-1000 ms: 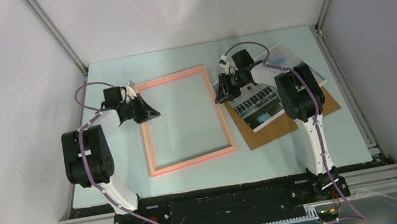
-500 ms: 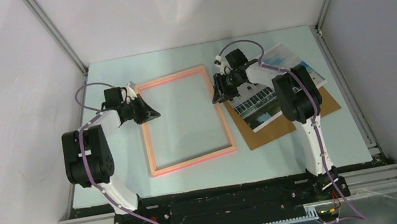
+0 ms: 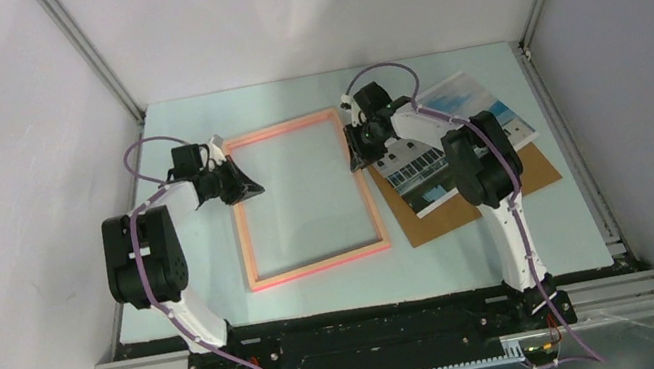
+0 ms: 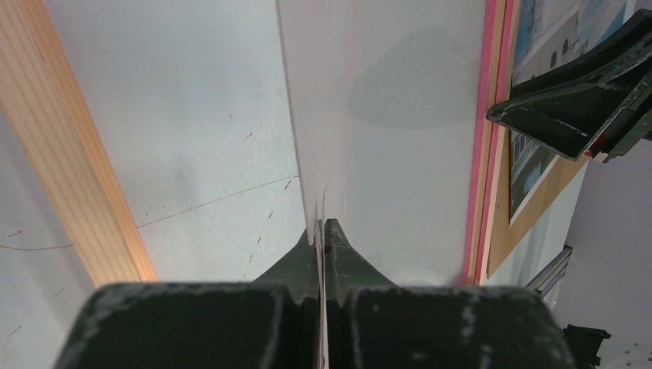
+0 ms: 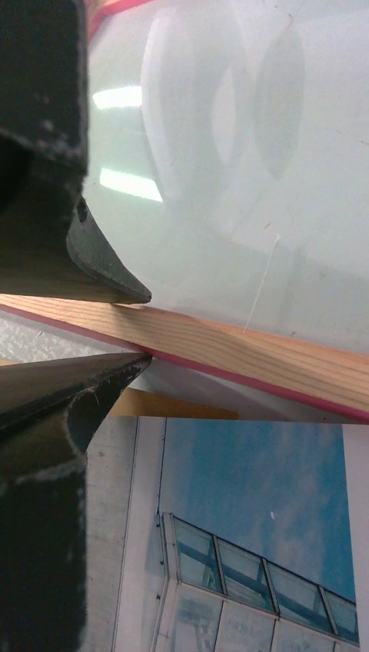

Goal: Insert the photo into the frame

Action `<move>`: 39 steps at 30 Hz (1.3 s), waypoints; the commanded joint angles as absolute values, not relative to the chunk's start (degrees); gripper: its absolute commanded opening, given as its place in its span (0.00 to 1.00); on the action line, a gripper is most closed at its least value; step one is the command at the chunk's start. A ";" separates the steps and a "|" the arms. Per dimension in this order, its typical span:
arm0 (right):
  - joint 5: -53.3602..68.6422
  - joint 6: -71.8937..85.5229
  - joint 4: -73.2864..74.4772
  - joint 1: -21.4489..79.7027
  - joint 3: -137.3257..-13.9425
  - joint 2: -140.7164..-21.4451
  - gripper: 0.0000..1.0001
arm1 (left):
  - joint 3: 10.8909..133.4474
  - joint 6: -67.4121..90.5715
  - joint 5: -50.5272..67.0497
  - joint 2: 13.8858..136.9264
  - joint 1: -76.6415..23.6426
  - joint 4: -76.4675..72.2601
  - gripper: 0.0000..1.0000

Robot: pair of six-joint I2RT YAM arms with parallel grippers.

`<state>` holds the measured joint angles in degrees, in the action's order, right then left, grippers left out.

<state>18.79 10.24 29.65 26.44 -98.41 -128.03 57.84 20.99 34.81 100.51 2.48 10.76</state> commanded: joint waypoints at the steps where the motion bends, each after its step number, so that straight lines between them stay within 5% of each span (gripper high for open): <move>1: 14.78 8.66 30.68 27.41 -101.02 -128.69 0.33 | 56.93 20.80 35.22 99.67 1.61 10.48 0.00; 28: 11.69 7.57 31.70 28.91 -101.36 -128.91 0.21 | 55.77 21.82 35.01 98.95 1.28 10.46 0.00; 39: 11.81 7.25 31.47 29.08 -100.92 -128.50 0.20 | 55.81 21.39 33.28 99.14 1.24 11.27 0.17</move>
<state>12.67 8.97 31.88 28.34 -99.88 -128.05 56.53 22.04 33.85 100.51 2.46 10.13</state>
